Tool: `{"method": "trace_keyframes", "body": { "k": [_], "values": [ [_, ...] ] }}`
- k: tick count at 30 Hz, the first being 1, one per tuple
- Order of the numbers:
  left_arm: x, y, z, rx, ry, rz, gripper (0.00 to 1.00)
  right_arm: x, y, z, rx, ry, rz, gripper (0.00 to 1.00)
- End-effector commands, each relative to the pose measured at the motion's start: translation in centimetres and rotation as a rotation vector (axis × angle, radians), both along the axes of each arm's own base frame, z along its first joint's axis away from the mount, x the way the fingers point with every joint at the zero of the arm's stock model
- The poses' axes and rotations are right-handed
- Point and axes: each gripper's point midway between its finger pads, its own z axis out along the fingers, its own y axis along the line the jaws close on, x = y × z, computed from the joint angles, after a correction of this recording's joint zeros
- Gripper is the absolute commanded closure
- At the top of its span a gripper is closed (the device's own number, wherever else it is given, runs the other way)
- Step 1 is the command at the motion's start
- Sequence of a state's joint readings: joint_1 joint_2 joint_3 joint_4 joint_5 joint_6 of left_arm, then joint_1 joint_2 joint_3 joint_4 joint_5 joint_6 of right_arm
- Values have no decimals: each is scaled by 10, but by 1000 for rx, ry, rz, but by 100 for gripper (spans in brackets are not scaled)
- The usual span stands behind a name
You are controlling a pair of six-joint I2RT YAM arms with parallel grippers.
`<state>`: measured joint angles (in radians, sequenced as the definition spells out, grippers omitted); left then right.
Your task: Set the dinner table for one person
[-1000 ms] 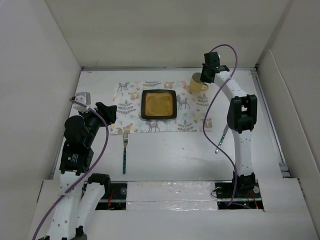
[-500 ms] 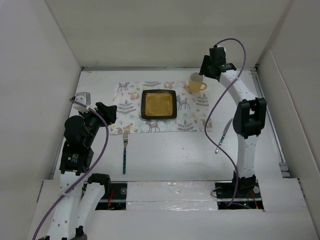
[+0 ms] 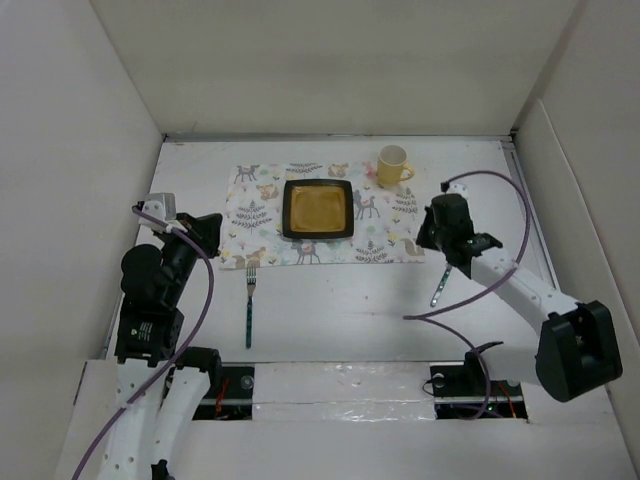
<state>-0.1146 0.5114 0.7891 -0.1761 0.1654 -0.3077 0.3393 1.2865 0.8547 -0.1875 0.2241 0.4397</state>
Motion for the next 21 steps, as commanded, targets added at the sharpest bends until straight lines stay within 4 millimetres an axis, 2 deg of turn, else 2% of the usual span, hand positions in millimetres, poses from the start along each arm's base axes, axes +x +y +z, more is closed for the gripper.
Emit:
{"method": "trace_keyframes", "body": {
  "k": [1, 2, 3, 4, 5, 6, 7, 8, 10, 11, 16, 21],
  "values": [
    [-10, -1, 30, -2, -105, -11, 100, -40, -35, -28, -16, 96, -133, 99],
    [-12, -1, 33, -2, -118, -13, 99, -49, -40, -24, 4, 79, -150, 94],
    [-14, -1, 34, -2, -125, -13, 95, -60, -51, -38, 2, 110, -171, 79],
    [-17, 0, 38, -3, -140, -10, 91, -69, -50, -42, 33, 139, -156, 71],
    [-18, 2, 38, 1, -139, 0, 84, -74, -53, -45, 48, 152, -165, 64],
    [-18, 5, 39, 5, -140, 15, 81, -79, -57, -47, 63, 153, -179, 50],
    [-22, 7, 43, 6, -156, 23, 78, -79, -56, -48, 104, 163, -169, 45],
    [-23, 7, 43, 7, -161, 25, 72, -81, -58, -50, 107, 177, -167, 44],
    [-28, 10, 48, 6, -184, 36, 64, -88, -63, -66, 103, 279, -197, 44],
    [-28, 10, 49, 5, -187, 36, 63, -88, -63, -66, 115, 283, -192, 44],
    [-33, 1, 49, 6, -195, -19, 59, -92, -71, -90, 66, 448, -233, 49],
    [-38, 1, 54, 8, -212, -21, 58, -90, -76, -108, 61, 528, -254, 54]
  ]
}}
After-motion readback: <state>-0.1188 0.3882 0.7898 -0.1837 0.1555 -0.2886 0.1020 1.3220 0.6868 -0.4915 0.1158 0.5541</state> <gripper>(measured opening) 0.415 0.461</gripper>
